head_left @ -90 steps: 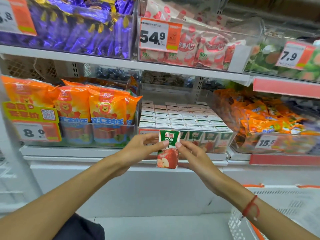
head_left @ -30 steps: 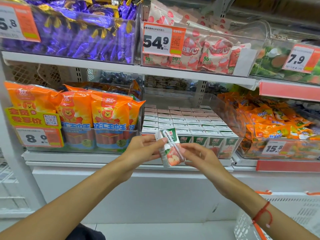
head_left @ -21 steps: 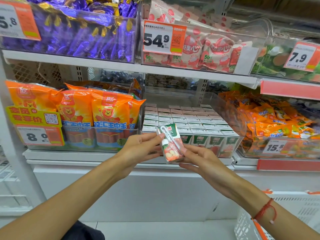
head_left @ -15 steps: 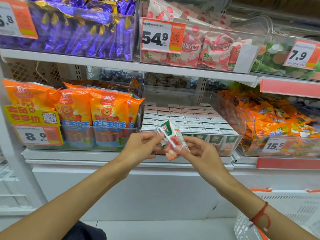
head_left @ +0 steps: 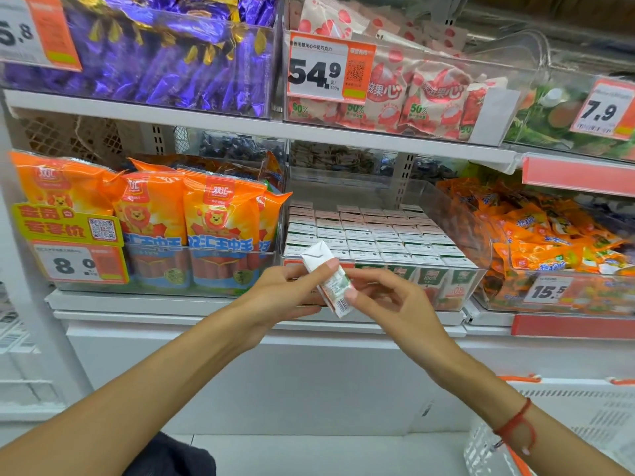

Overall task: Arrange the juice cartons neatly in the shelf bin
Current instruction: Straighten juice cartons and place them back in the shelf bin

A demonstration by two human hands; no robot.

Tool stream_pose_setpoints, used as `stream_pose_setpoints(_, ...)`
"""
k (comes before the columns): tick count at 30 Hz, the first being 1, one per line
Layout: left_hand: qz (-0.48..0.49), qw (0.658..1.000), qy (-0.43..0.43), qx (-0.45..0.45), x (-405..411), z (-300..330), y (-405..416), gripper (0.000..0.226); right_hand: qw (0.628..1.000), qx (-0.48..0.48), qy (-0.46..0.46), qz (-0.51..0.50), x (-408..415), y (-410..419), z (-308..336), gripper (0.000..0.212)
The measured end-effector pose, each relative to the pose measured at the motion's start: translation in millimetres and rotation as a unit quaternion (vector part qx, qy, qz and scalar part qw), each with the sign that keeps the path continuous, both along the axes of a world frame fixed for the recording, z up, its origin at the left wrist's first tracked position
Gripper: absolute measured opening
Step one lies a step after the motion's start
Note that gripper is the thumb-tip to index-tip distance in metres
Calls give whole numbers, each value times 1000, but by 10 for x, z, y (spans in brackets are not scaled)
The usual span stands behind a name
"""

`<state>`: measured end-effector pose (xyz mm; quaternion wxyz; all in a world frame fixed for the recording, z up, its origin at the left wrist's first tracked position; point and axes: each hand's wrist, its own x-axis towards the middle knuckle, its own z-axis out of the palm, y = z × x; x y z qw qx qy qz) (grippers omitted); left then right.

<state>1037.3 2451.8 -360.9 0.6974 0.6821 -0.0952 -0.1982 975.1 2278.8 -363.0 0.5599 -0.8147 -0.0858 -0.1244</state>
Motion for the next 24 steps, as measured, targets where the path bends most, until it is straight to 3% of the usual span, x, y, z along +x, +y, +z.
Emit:
stream_pose_setpoints(2, 0, 999, -30, -10, 2, 18, 17, 41, 998, 43, 36, 23, -5, -67, 10, 24)
stream_pose_setpoints(6, 10, 989, -149, 22, -9, 43, 40, 46, 996, 42, 80, 29, -5, -151, 3, 25)
stream_pose_setpoints(8, 1, 979, -202, 39, -17, 37, 31, 55, 992, 81, 97, 28, -15, -144, 23, 34)
stream_pose_setpoints(11, 7, 950, -297, 93, -30, 23, 0, 64, 989, 117, 93, 9, -19, -102, 58, 51)
stream_pose_setpoints(15, 20, 910, -390, 140, -82, 20, -41, 60, 987, 136, 89, -21, -18, -103, 82, 53)
stream_pose_setpoints(19, 47, 885, -436, 156, -113, 43, -53, 57, 985, 144, 97, -2, -27, -161, 98, 50)
stream_pose_setpoints(24, 38, 884, -435, 168, -124, 34, -65, 59, 984, 138, 116, 3, -12, -200, 72, 46)
